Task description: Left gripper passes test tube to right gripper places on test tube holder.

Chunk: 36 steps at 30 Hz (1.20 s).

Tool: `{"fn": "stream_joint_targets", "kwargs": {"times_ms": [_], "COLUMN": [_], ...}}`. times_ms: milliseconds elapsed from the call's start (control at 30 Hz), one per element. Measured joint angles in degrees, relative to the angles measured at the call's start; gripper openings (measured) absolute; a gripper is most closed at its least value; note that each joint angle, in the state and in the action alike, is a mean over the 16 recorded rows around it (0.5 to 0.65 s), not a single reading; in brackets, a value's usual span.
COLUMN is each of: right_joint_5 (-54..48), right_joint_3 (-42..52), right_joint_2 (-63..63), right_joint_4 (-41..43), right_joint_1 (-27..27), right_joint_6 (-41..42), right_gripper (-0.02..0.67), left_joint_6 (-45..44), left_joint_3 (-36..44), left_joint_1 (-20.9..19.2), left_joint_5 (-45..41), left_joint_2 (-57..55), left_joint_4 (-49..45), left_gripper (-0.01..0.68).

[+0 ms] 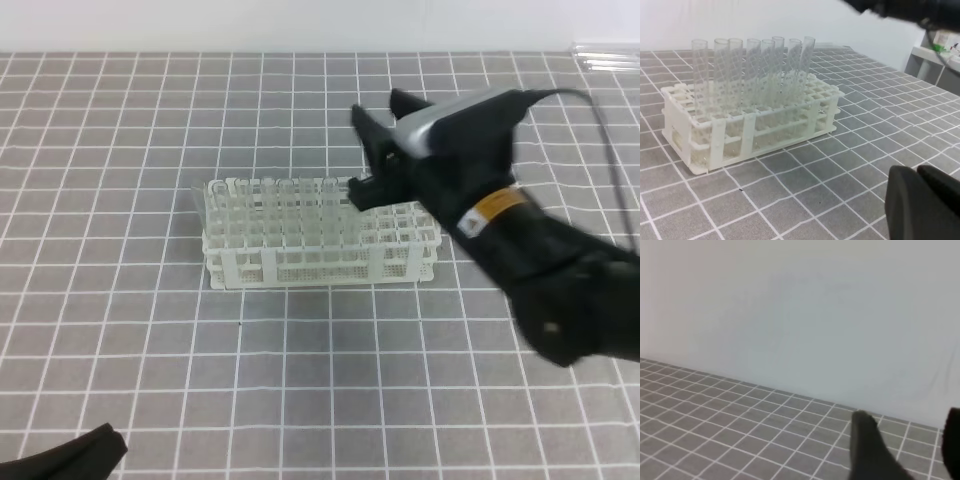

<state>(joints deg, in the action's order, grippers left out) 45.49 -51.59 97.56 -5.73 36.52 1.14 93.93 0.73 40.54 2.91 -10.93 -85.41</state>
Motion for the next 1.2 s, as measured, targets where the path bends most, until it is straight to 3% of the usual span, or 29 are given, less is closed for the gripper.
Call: {"fn": "stream_joint_targets", "kwargs": {"times_ms": [333, 500, 900, 1200], "right_joint_5": [-14.8, -25.9, -55.9, -63.3], "right_joint_3": [9.6, 15.5, 26.5, 29.9], "right_joint_2": [-24.2, -37.5, -58.2, -65.3], "right_joint_4": [-0.1, -0.1, 0.0, 3.9], "right_joint_1": [0.0, 0.0, 0.0, -5.2], "right_joint_6": [0.7, -1.1, -6.6, -6.9], "right_gripper": [0.071, 0.004, -0.013, -0.013], "left_joint_6": [0.0, 0.1, 0.1, 0.1], "left_joint_3": [-0.2, -0.2, -0.4, -0.6], "left_joint_1": [0.0, 0.0, 0.0, 0.0], "left_joint_5": [0.0, 0.1, 0.1, 0.1], "left_joint_2": [0.1, 0.1, 0.2, 0.3], "left_joint_4": [-0.5, -0.8, -0.9, -1.1], "left_gripper": [-0.001, -0.001, 0.000, 0.000]}}
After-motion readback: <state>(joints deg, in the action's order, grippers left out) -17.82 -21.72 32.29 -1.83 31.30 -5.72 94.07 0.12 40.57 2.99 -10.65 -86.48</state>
